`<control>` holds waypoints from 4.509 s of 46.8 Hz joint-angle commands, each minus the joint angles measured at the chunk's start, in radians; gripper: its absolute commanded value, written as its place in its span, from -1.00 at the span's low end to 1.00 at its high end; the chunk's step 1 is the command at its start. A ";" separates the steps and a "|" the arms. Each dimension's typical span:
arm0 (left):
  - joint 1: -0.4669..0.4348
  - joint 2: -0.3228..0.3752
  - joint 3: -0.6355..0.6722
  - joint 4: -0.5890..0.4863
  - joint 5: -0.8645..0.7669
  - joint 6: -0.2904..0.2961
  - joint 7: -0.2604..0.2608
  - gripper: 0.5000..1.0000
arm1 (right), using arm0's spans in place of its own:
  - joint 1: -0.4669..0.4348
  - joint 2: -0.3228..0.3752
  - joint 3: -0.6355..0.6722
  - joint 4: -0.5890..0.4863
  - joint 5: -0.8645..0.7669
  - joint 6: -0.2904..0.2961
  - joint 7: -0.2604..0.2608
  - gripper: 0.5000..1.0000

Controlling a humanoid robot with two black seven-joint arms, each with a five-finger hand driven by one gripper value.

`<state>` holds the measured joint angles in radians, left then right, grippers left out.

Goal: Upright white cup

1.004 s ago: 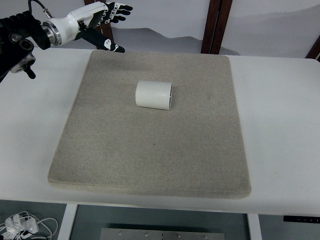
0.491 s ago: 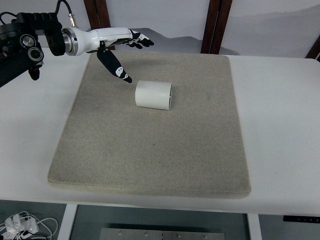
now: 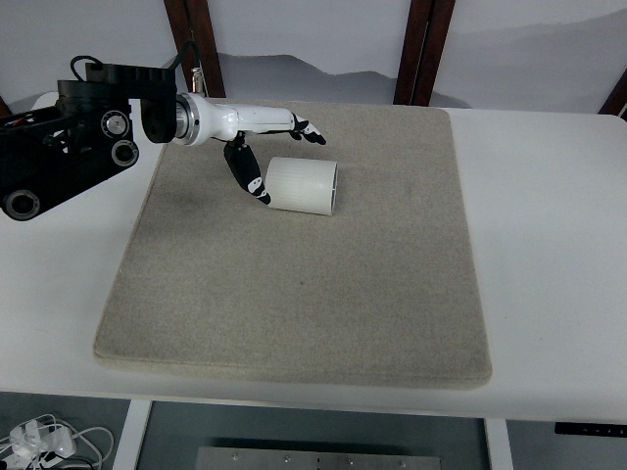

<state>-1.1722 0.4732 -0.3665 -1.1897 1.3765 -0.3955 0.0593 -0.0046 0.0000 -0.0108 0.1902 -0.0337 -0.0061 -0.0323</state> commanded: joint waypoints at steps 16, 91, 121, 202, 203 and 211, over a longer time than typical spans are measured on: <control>-0.009 -0.131 0.001 0.162 0.029 0.003 0.020 0.93 | 0.000 0.000 0.000 0.000 0.000 0.000 0.000 0.81; -0.017 -0.231 -0.029 0.314 0.016 0.007 0.042 -1.00 | 0.000 0.000 0.000 0.000 0.000 0.000 0.000 0.81; 0.061 -0.061 -0.169 0.331 -0.467 -0.008 -0.174 -1.00 | 0.000 0.000 0.000 0.000 0.000 0.000 0.000 0.81; 0.454 -0.205 -0.322 0.533 -0.761 -0.026 -0.670 -1.00 | 0.000 0.000 0.000 0.000 0.000 0.000 0.000 0.81; 0.454 -0.205 -0.321 0.533 -0.761 -0.025 -0.670 -1.00 | 0.000 0.000 0.000 0.000 0.000 0.000 0.000 0.81; 0.454 -0.222 -0.318 0.561 -0.709 -0.016 -0.670 -0.99 | 0.000 0.000 0.000 0.000 0.000 0.000 0.000 0.81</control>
<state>-0.7179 0.2576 -0.6830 -0.6415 0.6483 -0.4119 -0.6111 -0.0046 0.0000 -0.0107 0.1902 -0.0337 -0.0062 -0.0322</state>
